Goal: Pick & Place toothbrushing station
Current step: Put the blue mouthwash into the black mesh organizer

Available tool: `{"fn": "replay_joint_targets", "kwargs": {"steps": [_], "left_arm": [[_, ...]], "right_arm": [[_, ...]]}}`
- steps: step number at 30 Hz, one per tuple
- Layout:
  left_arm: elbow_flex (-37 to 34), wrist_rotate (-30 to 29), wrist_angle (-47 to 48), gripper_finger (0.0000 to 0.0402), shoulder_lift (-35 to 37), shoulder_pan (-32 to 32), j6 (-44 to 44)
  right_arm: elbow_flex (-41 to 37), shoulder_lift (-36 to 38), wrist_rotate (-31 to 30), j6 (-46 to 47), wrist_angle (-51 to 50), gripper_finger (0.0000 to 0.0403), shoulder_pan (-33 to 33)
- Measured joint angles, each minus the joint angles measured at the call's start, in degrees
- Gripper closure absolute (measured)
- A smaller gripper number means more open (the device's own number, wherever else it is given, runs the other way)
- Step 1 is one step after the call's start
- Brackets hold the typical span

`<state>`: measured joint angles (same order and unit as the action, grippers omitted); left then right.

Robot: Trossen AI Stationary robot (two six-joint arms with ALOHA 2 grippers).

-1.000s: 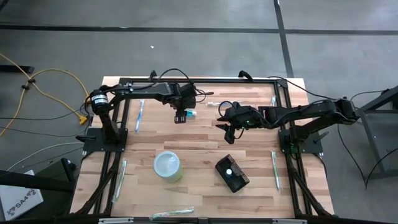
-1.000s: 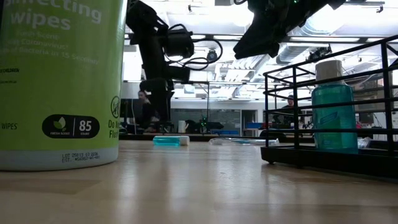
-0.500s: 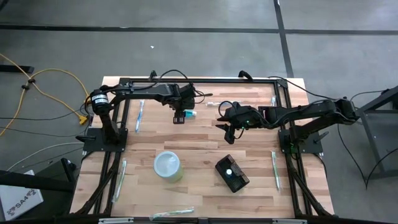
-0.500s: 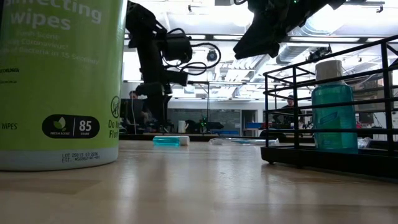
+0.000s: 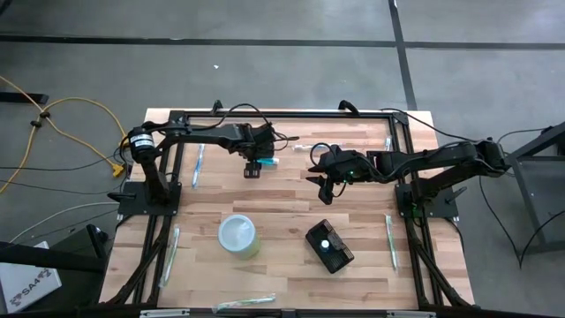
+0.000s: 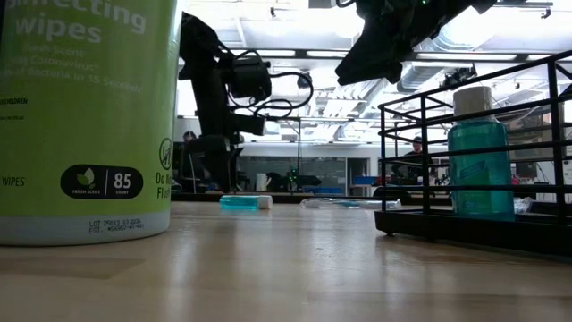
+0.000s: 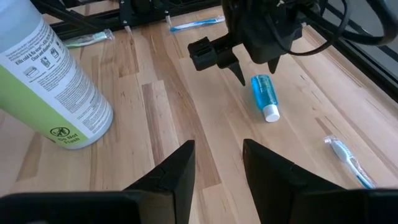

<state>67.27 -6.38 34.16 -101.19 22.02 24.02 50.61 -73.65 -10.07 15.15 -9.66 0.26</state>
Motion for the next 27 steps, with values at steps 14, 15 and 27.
{"fn": "replay_joint_targets", "kwargs": {"steps": [14,15,27], "left_arm": [[-0.1,1.9,-2.7,0.0156,-4.7,0.0,2.8],[0.0,1.6,-2.8,0.0156,-5.0,0.0,2.8],[0.0,0.5,-2.9,0.0164,-5.2,0.0,1.5]], "right_arm": [[0.0,0.0,0.2,0.3,0.5,0.0276,0.6],[0.0,0.0,0.2,0.3,0.5,0.0276,0.6],[0.0,0.0,0.2,0.3,0.6,0.0276,0.6]]}}
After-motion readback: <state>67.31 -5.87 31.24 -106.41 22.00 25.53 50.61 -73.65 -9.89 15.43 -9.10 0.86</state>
